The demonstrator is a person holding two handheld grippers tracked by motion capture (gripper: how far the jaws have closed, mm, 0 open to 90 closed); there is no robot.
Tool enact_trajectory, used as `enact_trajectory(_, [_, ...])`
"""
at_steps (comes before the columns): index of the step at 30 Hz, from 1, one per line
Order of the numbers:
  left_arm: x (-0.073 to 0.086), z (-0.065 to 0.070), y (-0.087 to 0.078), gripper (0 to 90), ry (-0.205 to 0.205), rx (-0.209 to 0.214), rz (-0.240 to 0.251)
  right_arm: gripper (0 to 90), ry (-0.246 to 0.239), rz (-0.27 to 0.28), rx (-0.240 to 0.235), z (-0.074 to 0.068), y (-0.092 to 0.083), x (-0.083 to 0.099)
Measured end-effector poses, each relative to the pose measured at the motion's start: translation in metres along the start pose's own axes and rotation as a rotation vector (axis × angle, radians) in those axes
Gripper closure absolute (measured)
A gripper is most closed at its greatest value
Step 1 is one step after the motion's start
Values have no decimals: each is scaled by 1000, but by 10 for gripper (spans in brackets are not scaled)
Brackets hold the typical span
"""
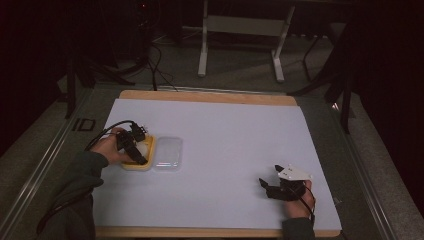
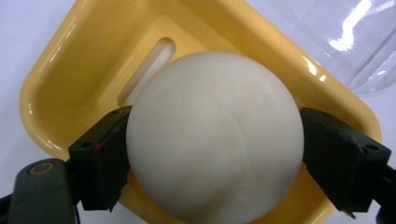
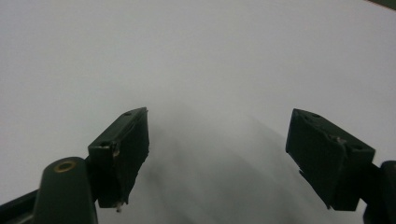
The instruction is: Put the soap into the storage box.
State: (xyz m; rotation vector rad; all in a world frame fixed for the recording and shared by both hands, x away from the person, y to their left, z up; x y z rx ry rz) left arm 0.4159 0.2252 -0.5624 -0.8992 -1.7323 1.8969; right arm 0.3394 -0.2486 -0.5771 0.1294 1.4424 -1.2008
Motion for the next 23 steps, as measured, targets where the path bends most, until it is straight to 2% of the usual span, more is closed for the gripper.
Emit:
enact_trajectory(8, [0,-4,-16,148,-3,-26,57,211,0,0,0,0,0,0])
enact_trajectory(12, [-1,-3,-26,154,-5,-46,106,211,0,0,1,0,0,0])
enact_trajectory(19, [-1,11,-41,156,21,-59,207,211,-2,-2,-2,0,0,0])
enact_trajectory(23, [1,19,-43,156,37,-65,224,211,-7,-8,-1,0,1,0])
Point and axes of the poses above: each handheld gripper's, and its own axes: y roughly forward along the jaws, x roughly out of its underside, z roughly to its right, the point moved 7 cm from there along y, roughly forward along the jaws, and after that the axes turned 7 degrees about -y, right-handed, at the moved point
